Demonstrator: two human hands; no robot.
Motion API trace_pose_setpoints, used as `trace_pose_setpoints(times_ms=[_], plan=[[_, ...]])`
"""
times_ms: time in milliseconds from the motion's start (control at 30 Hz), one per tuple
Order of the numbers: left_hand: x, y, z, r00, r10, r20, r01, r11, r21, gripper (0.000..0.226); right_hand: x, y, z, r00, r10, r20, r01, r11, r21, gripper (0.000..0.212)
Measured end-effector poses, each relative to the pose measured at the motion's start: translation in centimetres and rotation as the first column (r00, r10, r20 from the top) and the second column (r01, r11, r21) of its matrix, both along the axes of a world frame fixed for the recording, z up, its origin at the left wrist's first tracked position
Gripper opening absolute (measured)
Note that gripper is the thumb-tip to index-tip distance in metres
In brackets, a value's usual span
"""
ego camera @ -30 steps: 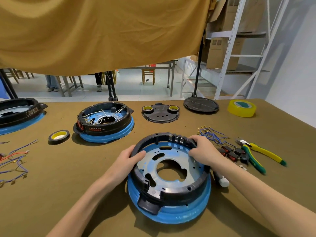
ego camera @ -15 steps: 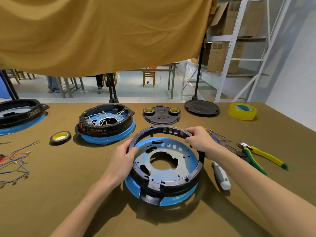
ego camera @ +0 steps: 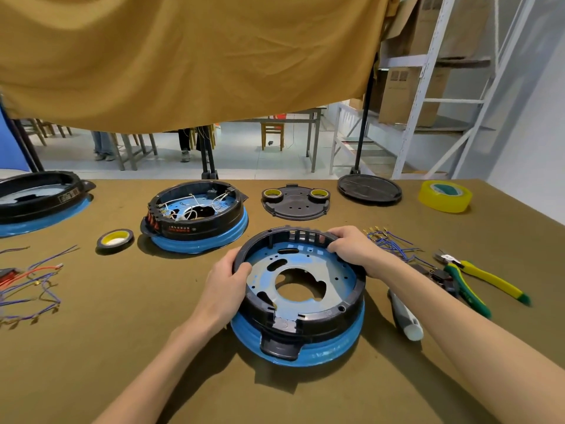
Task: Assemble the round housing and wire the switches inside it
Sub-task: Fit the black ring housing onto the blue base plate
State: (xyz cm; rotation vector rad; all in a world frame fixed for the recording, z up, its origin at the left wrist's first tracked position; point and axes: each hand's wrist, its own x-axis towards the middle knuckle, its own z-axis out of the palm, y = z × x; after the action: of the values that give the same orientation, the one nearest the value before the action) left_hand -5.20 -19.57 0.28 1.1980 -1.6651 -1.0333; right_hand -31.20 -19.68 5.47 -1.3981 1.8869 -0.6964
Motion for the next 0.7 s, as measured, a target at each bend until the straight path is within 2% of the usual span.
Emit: trace_pose_setpoints(times_ms=[167,300,433,600,700], plan=[[-0.3,-0.1,0.2,1.000,-0.017,-0.024,0.017,1.000,0.007,0.029,-0.4,0.2,-0.6,0.999,-0.029,0.017,0.030,0.998,-0.053,0.026],[-0.3,-0.3,0.4,0.999,-0.031,-0.044,0.032,0.999,0.027,0.020,-0.9,1.1,-1.1,0.990,-0.076,0.118,0.083,0.995,-0.058,0.012],[0.4,-0.4,0.6,0.997,-0.038,-0.064,0.040,0.998,0.037,0.032,-1.1,2.0,-0.8,0.966,-0.087,0.242,0.093,0.996,-0.015,0.024],[0.5,-0.9,0.2,0.997,-0.055,-0.046,0.057,0.997,0.042,0.020,-1.7,2.8,-0.9,0.956,-0.052,0.289,0.061,0.998,-0.021,0.026],[0.6,-1.0,0.0,0.998,-0.055,-0.021,0.055,0.998,0.033,0.024,-1.8,3.2,-1.1,0.949,-0.041,0.313,0.059,0.997,-0.046,0.024]])
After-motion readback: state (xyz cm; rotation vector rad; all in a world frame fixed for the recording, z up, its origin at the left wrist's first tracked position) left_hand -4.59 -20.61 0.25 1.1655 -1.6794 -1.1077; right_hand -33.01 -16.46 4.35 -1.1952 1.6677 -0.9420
